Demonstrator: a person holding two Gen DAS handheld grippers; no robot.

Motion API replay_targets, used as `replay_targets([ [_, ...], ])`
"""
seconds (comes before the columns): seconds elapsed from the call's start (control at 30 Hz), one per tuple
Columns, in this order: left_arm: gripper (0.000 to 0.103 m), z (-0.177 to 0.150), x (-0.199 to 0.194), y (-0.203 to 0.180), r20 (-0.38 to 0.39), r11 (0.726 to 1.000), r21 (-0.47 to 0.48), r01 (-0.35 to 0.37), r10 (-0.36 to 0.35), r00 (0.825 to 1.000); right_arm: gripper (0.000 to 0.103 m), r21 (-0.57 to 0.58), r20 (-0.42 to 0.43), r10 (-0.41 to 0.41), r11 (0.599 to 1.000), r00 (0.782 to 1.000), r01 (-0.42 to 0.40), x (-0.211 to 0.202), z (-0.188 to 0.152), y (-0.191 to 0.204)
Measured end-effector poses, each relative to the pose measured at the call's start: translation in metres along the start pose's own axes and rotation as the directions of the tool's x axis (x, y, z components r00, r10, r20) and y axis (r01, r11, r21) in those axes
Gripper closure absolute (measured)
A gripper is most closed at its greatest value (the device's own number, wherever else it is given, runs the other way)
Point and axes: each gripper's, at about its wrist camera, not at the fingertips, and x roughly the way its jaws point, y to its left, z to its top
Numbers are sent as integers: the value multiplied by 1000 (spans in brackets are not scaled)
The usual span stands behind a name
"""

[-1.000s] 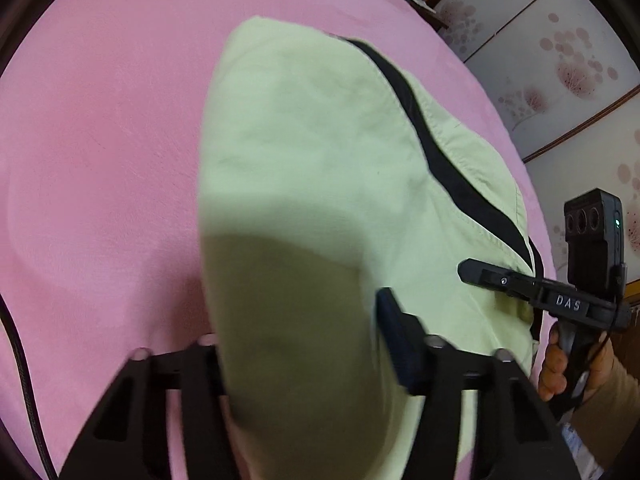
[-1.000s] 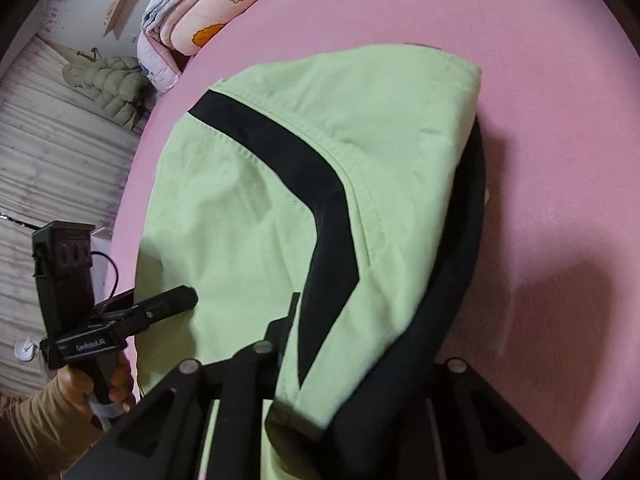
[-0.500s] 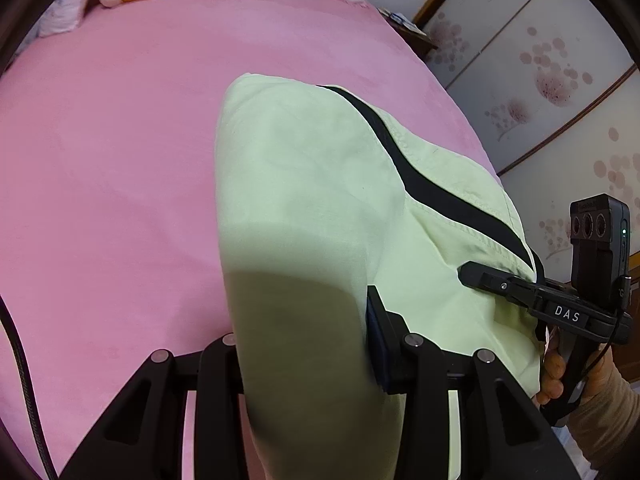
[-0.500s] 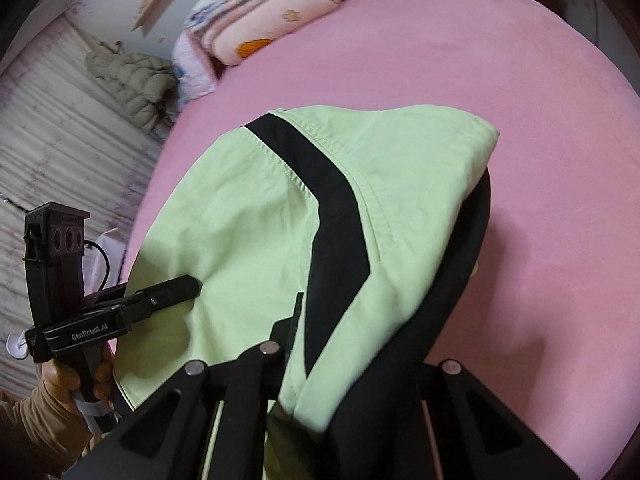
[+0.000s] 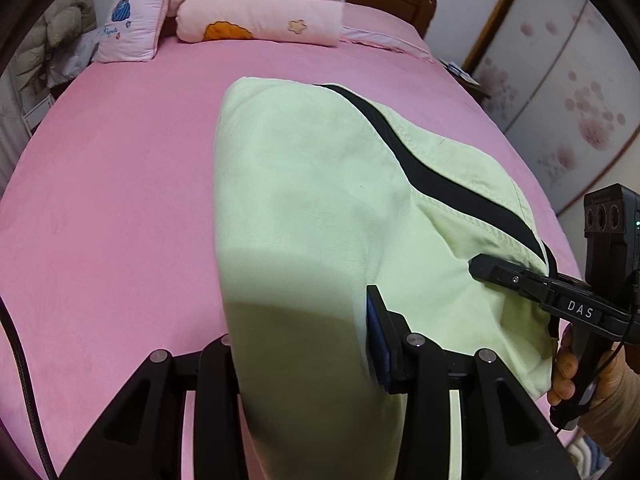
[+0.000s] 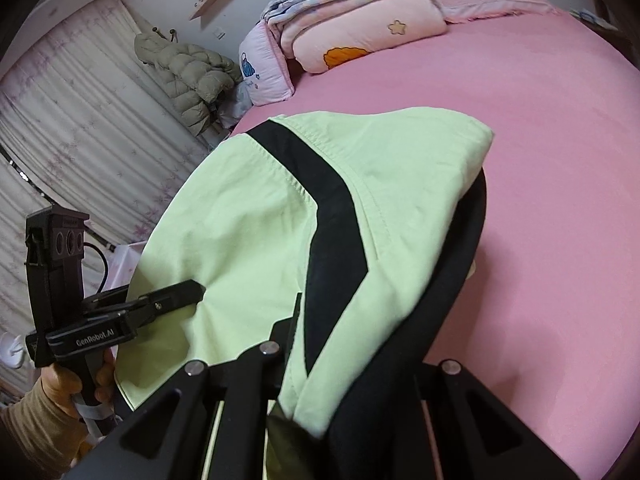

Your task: Fold large clothes

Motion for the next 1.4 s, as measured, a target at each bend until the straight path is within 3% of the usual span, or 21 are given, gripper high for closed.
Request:
replay_targets([
  [0.1,64,12,33,36,17,1000,-1,10,-10,1000,91,-13,11,-39,999,999,39,37,15,-9],
  [0.17,64,21,73,35,20,1000,9,11,-11,1000,91,-17,14,-67,998,998,67,61,24,-20],
  [0.37,60,34,145,60,-27,999,37,-12,13,1000,91,4,-12,-139,990,990,139,125,36,-42],
  [0.47,42,26,159,67,-15,997,60,-51,52,999,84,-2,-15,-189,982,982,189,141,29,-48],
  [0.5,28,24,159,68,-2,995,61,-73,74,997,80,-11,-17,-210,978,977,210,144,29,-47],
  [0.53,13,21,158,70,18,990,59,-126,125,992,71,-19,-23,-233,972,972,232,143,25,-47],
  [0.57,8,19,158,73,26,985,55,-164,163,986,62,-26,-33,-260,966,965,259,142,23,-48],
  [0.6,4,16,156,76,32,981,43,-188,187,982,58,-29,-40,-273,962,961,272,141,22,-48],
  [0.77,3,12,143,83,20,971,6,-240,240,971,48,-39,-15,-356,934,935,355,110,14,-48],
  [0.93,3,-2,119,63,-17,948,6,-317,317,948,48,-48,-2,-422,906,907,421,80,9,-37],
  [1.03,3,-5,96,40,-42,965,-21,-263,262,964,48,-33,22,-428,903,904,428,48,7,-22],
  [1.23,3,-12,19,-23,13,985,-29,-170,170,985,48,33,44,-389,921,920,388,-32,-13,7],
  [1.4,3,-38,-50,-78,6,989,-77,-127,128,992,48,35,52,-350,937,935,348,-104,-39,42],
])
